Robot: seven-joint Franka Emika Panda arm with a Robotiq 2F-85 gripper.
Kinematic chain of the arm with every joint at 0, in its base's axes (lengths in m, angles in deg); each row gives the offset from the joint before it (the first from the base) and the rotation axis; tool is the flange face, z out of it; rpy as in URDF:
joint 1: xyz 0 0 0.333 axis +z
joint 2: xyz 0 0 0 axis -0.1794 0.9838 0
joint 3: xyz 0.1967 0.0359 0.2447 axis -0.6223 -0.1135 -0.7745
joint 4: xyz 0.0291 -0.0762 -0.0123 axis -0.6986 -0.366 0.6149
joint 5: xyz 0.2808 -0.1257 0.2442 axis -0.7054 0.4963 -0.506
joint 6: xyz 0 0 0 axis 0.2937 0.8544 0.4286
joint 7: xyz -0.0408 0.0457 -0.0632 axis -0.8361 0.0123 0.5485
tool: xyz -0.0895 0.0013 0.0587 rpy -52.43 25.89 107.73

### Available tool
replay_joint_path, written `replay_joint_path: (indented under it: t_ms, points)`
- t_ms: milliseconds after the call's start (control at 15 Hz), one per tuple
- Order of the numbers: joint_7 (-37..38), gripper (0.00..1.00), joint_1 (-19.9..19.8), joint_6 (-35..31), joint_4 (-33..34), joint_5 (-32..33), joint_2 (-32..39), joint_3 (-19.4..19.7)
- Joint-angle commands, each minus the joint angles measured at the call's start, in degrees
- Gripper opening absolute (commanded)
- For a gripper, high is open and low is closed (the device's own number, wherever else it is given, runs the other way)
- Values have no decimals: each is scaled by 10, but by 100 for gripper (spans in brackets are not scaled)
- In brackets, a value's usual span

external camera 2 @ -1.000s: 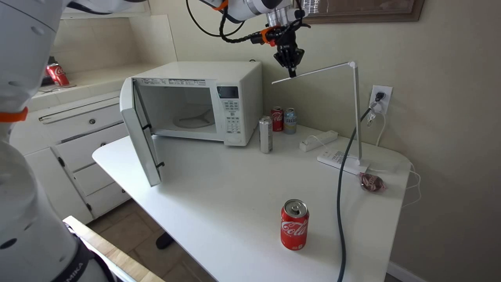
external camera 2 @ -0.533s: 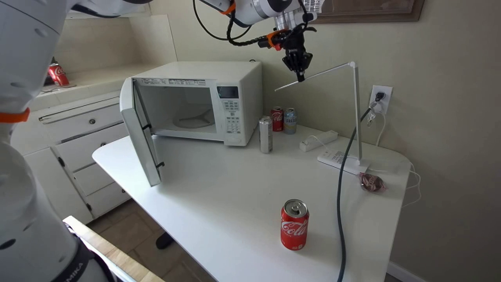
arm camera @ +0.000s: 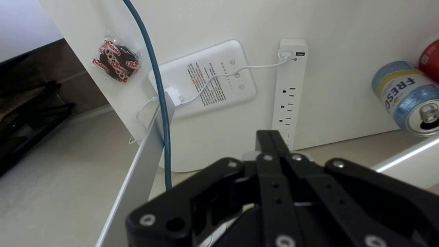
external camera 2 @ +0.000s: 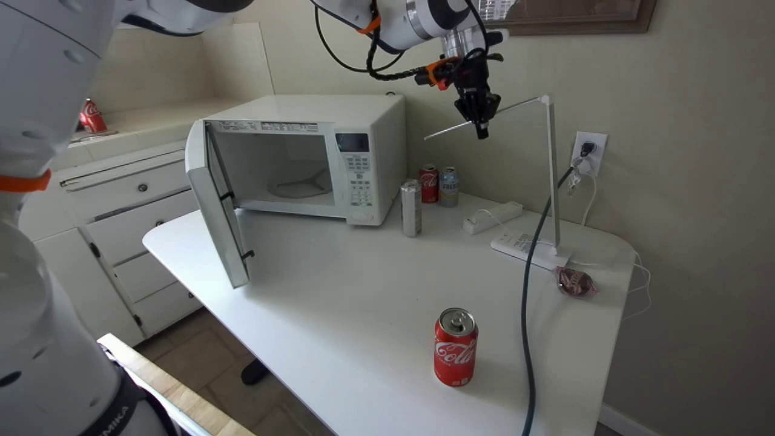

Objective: Push the lamp downwards.

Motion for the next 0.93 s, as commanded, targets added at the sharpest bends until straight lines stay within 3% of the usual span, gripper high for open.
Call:
replay_joint_path:
  t_ms: [0, 400, 867]
  points:
    - [6, 0, 0, 38, 1, 10, -1, -2]
    - [-21, 0, 2, 152, 34, -4, -27, -23]
    - [46, 0, 6, 86, 82, -47, -6, -36]
